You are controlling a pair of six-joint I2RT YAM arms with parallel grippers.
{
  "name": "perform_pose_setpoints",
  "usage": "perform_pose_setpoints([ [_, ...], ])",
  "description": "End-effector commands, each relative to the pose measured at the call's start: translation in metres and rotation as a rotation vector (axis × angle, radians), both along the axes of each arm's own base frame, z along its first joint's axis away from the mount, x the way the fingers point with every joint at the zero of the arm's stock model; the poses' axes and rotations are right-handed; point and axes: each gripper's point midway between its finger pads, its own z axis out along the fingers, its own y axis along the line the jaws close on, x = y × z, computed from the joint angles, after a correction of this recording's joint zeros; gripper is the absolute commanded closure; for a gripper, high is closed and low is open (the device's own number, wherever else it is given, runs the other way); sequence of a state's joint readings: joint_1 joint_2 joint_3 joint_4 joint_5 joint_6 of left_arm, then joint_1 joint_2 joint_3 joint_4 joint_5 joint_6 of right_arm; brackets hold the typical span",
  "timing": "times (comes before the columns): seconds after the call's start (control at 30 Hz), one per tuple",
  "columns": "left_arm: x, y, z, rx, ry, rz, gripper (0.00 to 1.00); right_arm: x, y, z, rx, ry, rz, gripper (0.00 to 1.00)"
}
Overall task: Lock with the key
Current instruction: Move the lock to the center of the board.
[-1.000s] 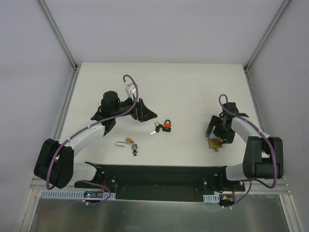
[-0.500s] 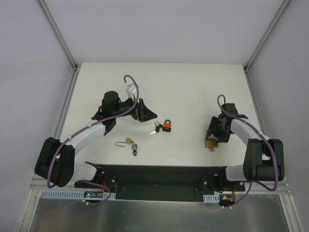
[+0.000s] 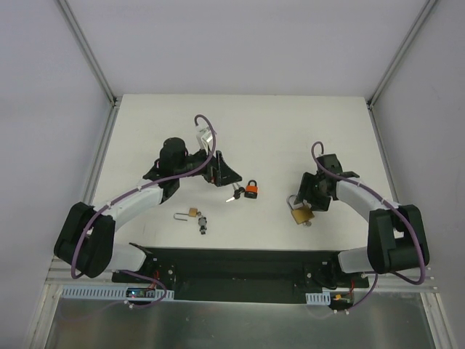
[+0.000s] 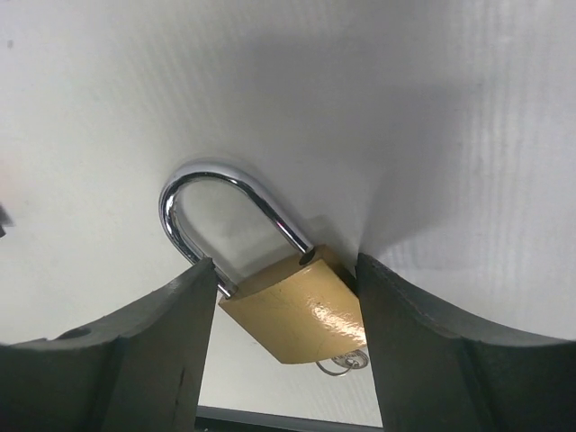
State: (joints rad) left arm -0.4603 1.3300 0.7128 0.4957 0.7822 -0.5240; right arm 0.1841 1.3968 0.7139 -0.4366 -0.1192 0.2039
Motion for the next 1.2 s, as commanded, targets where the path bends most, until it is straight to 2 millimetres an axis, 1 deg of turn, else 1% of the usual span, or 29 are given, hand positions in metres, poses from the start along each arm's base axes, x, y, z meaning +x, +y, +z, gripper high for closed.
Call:
perform_pose_setpoints([
  [0.0,0.002,-0.013,0.021,-0.033,-0.068,-0.034,0.04,-0.031,0.045,-0.012,0.164,0.108,0.029,0.35],
  [0.13,0.000,-0.020,0.020,-0.032,-0.059,-0.049,0.04,-0.042,0.055,-0.017,0.180,0.142,0.058,0.35],
  [0.2,0.000,-0.022,0.018,-0.031,-0.045,-0.051,0.05,-0.044,0.052,-0.019,0.162,0.147,0.065,0.35],
  [0.33,-0.006,-0.030,0.008,-0.024,0.003,-0.068,0.06,-0.041,0.044,-0.012,0.109,0.142,0.097,0.34],
  [0.4,-0.011,-0.037,-0.001,-0.016,0.053,-0.081,0.07,-0.041,0.041,-0.010,0.088,0.139,0.120,0.34],
  [0.43,-0.013,-0.040,-0.003,-0.015,0.070,-0.088,0.08,-0.045,0.039,-0.010,0.081,0.157,0.120,0.34],
  [0.47,-0.018,-0.046,-0.011,-0.006,0.106,-0.101,0.09,-0.045,0.038,-0.010,0.078,0.159,0.124,0.34],
  [0.5,-0.020,-0.051,-0.013,-0.004,0.118,-0.113,0.09,-0.046,0.038,-0.010,0.076,0.163,0.134,0.34],
  [0.53,-0.022,-0.054,-0.016,0.001,0.131,-0.116,0.10,-0.049,0.037,-0.011,0.074,0.175,0.135,0.34],
  [0.57,-0.023,-0.058,-0.024,0.012,0.158,-0.113,0.10,-0.054,0.036,-0.013,0.074,0.186,0.135,0.34],
  [0.6,-0.030,-0.065,-0.027,0.019,0.171,-0.128,0.10,-0.057,0.038,-0.014,0.083,0.196,0.142,0.34],
  [0.63,-0.030,-0.068,-0.030,0.025,0.183,-0.126,0.10,-0.060,0.037,-0.014,0.083,0.203,0.145,0.34],
  [0.67,-0.030,-0.073,-0.038,0.036,0.217,-0.113,0.11,-0.062,0.038,-0.014,0.091,0.207,0.146,0.33],
  [0.73,-0.035,-0.082,-0.044,0.046,0.247,-0.123,0.12,-0.069,0.040,-0.014,0.110,0.219,0.149,0.33],
  [0.77,-0.035,-0.086,-0.053,0.058,0.283,-0.116,0.13,-0.071,0.041,-0.013,0.122,0.225,0.147,0.33],
  [0.8,-0.037,-0.091,-0.054,0.059,0.298,-0.125,0.14,-0.076,0.043,-0.014,0.138,0.240,0.149,0.33],
  [0.83,-0.038,-0.094,-0.057,0.062,0.316,-0.127,0.14,-0.077,0.045,-0.013,0.151,0.235,0.148,0.33],
  [0.87,-0.039,-0.097,-0.065,0.066,0.350,-0.132,0.16,-0.080,0.046,-0.013,0.159,0.242,0.147,0.33],
  [0.93,-0.041,-0.103,-0.069,0.068,0.383,-0.138,0.20,-0.085,0.050,-0.013,0.179,0.254,0.151,0.32],
  [0.97,-0.041,-0.104,-0.075,0.076,0.402,-0.135,0.20,-0.087,0.052,-0.013,0.186,0.256,0.157,0.33],
  [1.1,-0.044,-0.106,-0.085,0.091,0.435,-0.130,0.22,-0.091,0.055,-0.011,0.207,0.261,0.164,0.32],
  [1.17,-0.045,-0.107,-0.087,0.094,0.446,-0.128,0.23,-0.093,0.060,-0.008,0.238,0.266,0.167,0.32],
])
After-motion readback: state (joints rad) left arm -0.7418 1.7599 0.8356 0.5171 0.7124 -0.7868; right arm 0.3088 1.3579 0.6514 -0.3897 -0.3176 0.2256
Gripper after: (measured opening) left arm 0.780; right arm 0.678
